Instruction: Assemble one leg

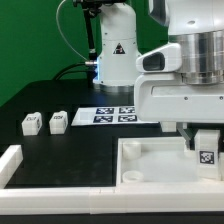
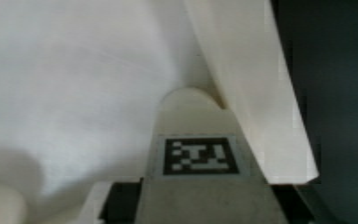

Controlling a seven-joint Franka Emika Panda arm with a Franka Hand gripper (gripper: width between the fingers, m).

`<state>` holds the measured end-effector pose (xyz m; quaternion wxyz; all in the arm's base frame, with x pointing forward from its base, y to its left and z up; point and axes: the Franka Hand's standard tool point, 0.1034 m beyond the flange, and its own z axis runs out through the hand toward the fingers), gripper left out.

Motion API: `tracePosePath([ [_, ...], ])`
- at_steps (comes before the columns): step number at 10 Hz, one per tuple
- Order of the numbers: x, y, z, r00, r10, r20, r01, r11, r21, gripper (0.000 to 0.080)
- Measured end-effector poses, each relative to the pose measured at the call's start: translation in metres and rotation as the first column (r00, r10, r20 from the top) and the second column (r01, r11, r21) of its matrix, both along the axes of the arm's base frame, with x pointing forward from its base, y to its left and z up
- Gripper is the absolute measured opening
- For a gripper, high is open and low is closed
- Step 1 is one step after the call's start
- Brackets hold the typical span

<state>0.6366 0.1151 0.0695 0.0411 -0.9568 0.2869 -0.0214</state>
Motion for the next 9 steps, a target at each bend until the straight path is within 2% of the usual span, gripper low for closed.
tracePosePath([
  [1,0.0015,0.0002,-0.0004,0.981,-0.191,-0.041,0.191,0.981,0.021,0.0292],
  [2,0.0022,0.0011,0.0,0.914,-0.398,-0.083,0.402,0.915,0.038,0.0292],
  [3,0.0024,0.0005,0.0001,0.834,-0.541,-0.112,0.549,0.834,0.054,0.0292],
  [4,0.0018,0.0023,-0.001,0.709,-0.691,-0.143,0.703,0.709,0.054,0.0292],
  [5,0.0015,0.0053,-0.0012,0.622,-0.767,-0.159,0.78,0.624,0.045,0.0292],
  [7,0.0016,0.0063,-0.0012,0.508,-0.843,-0.177,0.859,0.511,0.035,0.0292],
  [8,0.0015,0.0067,-0.0012,0.51,-0.842,-0.177,0.858,0.513,0.036,0.0292],
  [9,0.001,0.0065,-0.0016,0.589,-0.791,-0.165,0.806,0.591,0.043,0.0481],
])
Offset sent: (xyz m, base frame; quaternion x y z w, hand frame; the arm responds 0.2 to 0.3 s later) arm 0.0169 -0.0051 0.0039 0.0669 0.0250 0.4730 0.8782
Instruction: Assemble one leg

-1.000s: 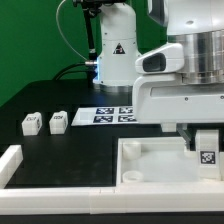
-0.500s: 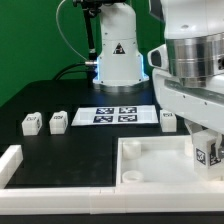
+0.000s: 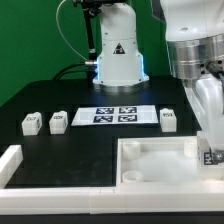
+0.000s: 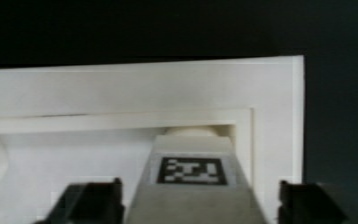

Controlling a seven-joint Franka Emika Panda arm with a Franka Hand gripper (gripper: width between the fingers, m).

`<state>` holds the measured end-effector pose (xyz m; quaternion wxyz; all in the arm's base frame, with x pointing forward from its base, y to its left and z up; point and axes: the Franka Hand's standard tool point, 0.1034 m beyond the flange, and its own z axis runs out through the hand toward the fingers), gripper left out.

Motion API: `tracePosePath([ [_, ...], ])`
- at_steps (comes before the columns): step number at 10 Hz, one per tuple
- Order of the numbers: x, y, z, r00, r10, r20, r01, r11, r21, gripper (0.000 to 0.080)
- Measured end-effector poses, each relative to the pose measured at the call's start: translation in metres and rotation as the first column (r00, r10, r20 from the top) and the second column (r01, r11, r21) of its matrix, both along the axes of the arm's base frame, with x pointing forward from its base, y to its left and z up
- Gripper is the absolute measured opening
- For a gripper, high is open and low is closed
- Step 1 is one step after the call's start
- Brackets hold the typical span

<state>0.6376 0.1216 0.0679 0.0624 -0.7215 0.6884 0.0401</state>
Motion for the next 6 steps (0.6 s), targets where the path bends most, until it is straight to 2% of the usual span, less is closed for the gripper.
tracePosePath([
  [1,-0.0035,0.0006,-0.0027,0.983,0.181,0.015,-0.181,0.983,-0.022,0.0592],
  [2,-0.0057,0.0051,-0.0027,0.958,0.288,0.02,-0.287,0.957,-0.031,0.0592],
  [3,-0.0071,0.0089,-0.0013,0.895,0.446,0.025,-0.444,0.894,-0.054,0.0638],
  [5,-0.0067,0.0054,-0.0024,0.806,0.591,0.038,-0.588,0.806,-0.068,0.0646],
  [6,-0.0067,0.005,-0.0024,0.735,0.676,0.045,-0.672,0.736,-0.077,0.0646],
])
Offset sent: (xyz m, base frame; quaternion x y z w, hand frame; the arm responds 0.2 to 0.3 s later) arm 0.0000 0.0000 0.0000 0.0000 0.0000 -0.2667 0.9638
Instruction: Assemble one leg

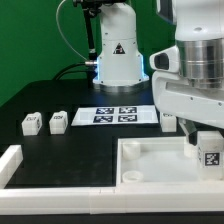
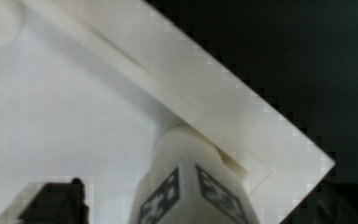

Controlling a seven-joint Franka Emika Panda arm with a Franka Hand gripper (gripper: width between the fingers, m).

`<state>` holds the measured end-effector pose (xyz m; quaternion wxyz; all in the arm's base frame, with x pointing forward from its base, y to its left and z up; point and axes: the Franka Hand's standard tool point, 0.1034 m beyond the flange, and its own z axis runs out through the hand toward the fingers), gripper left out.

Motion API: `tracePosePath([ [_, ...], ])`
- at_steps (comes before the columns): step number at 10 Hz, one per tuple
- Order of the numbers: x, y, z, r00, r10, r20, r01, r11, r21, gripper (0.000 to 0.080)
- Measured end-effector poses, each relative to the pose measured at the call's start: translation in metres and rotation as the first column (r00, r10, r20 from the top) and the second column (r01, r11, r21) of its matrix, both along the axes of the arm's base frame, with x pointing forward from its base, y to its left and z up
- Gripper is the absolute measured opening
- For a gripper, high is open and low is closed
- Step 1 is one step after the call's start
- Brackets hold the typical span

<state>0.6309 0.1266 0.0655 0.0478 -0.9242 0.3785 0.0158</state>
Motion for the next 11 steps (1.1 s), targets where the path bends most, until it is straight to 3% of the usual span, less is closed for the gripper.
tracePosePath([
  [1,0.001,-0.003,0.001,0.993,0.121,0.013,-0.121,0.993,-0.009,0.0649],
  [3,0.005,-0.011,0.006,0.865,0.499,0.043,-0.497,0.866,-0.055,0.0649],
  [5,0.014,-0.008,0.009,0.799,0.593,0.098,-0.585,0.805,-0.095,0.0649],
  [6,0.013,-0.008,0.007,0.829,0.55,0.097,-0.544,0.835,-0.087,0.0649],
  [8,0.013,-0.008,0.007,0.848,0.521,0.098,-0.515,0.853,-0.081,0.0373],
  [9,0.012,-0.008,0.006,0.915,0.393,0.095,-0.389,0.919,-0.061,0.0373],
  [10,0.012,-0.011,0.005,0.953,0.291,0.087,-0.288,0.956,-0.053,0.0298],
  [11,0.012,-0.012,0.005,0.985,0.152,0.079,-0.149,0.988,-0.04,0.0298],
])
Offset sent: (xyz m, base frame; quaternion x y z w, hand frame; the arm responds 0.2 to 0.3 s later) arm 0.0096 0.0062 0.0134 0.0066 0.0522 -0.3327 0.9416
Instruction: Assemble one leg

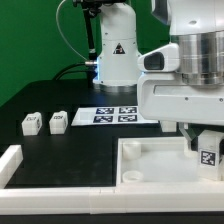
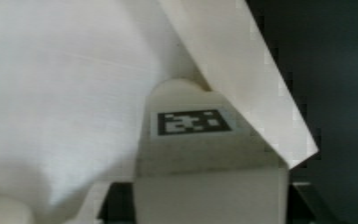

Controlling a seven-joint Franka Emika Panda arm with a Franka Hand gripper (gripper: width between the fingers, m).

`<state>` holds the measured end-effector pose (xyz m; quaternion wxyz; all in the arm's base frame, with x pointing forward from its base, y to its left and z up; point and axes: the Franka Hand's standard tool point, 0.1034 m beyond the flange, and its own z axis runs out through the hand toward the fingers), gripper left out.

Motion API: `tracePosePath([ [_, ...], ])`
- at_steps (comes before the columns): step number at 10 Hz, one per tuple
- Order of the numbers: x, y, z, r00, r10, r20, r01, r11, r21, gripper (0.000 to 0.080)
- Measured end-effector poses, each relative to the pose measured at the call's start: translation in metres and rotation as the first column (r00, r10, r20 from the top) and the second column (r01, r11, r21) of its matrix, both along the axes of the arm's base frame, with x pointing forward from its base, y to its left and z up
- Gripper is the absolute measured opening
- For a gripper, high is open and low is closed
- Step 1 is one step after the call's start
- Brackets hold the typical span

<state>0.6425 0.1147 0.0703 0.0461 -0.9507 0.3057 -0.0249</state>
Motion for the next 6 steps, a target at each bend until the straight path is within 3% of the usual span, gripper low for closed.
tracePosePath([
  [1,-0.0003,-0.0004,0.001,0.987,-0.154,-0.037,0.155,0.988,0.012,0.0298],
  [2,0.0001,-0.002,0.0003,0.917,-0.392,-0.078,0.396,0.918,0.038,0.0298],
  [3,0.0002,-0.0062,-0.001,0.767,-0.627,-0.136,0.639,0.767,0.067,0.0298],
  [4,-0.0007,-0.0054,-0.001,0.656,-0.732,-0.185,0.752,0.654,0.079,0.0298],
  [6,-0.0025,-0.0051,-0.0016,0.5,-0.837,-0.223,0.864,0.501,0.053,0.0297],
])
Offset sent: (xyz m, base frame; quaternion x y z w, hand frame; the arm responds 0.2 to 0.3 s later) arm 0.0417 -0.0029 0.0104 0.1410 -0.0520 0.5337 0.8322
